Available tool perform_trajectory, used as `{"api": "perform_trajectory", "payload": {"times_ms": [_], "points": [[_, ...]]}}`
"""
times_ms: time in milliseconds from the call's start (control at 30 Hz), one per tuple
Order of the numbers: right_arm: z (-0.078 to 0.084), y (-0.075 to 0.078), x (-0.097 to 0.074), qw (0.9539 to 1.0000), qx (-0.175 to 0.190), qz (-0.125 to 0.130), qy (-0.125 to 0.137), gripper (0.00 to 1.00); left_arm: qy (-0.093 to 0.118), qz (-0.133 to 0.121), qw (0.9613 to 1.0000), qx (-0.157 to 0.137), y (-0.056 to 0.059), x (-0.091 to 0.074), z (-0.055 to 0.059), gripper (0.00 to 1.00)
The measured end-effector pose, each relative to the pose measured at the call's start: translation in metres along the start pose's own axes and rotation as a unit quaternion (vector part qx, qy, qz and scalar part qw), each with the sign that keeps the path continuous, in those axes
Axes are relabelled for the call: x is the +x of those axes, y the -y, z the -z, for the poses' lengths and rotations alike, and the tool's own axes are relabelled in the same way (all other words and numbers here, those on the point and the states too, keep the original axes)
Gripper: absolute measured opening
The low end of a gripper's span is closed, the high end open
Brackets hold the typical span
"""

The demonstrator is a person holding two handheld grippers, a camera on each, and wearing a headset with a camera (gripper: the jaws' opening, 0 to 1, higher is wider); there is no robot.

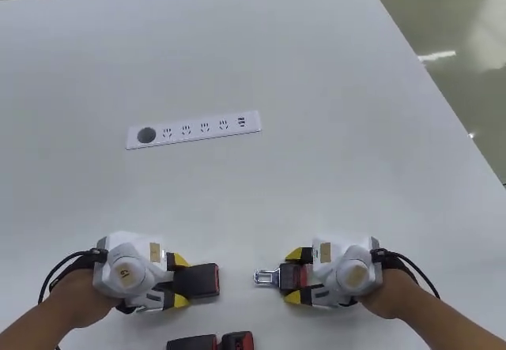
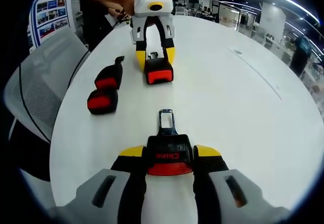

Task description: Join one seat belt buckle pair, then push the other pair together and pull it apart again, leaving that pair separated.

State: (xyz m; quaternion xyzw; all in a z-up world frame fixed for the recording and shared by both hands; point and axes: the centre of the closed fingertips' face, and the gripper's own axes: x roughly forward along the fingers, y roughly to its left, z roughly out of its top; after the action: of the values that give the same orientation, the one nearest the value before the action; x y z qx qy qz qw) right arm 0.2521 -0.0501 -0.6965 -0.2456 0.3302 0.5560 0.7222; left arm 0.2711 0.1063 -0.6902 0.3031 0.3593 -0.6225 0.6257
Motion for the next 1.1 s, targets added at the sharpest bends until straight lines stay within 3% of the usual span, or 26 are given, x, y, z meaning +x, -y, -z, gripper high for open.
{"api": "perform_trajectory", "payload": {"times_ms": [367, 667, 833, 967, 1033, 1100], "points": [[0.005, 0.0, -0.022, 0.9999, 0.007, 0.007, -0.003, 0.34, -0.003, 0.002, 1.0, 0.0, -0.001, 0.0, 0.001, 0.32], [0.001, -0.001, -0.023, 1.0, 0.007, 0.006, -0.002, 0.35, -0.023, 0.002, 0.9997, 0.007, -0.001, 0.0, -0.001, 0.33], [0.003, 0.0, -0.021, 0.9997, 0.018, 0.017, 0.001, 0.35, -0.025, -0.005, 0.9996, -0.008, -0.001, 0.001, 0.0, 0.34], [0.006, 0.002, -0.019, 0.997, 0.068, 0.036, 0.004, 0.38, -0.022, -0.001, 0.9989, -0.041, 0.006, 0.001, -0.005, 0.43], [0.006, 0.001, -0.02, 0.9956, 0.08, 0.048, 0.0, 0.46, -0.027, -0.004, 0.9985, -0.047, 0.008, 0.001, -0.007, 0.5], [0.002, 0.0, -0.021, 0.9945, 0.088, 0.055, 0.016, 0.54, -0.027, -0.011, 0.998, -0.055, 0.011, -0.001, -0.011, 0.64]]}}
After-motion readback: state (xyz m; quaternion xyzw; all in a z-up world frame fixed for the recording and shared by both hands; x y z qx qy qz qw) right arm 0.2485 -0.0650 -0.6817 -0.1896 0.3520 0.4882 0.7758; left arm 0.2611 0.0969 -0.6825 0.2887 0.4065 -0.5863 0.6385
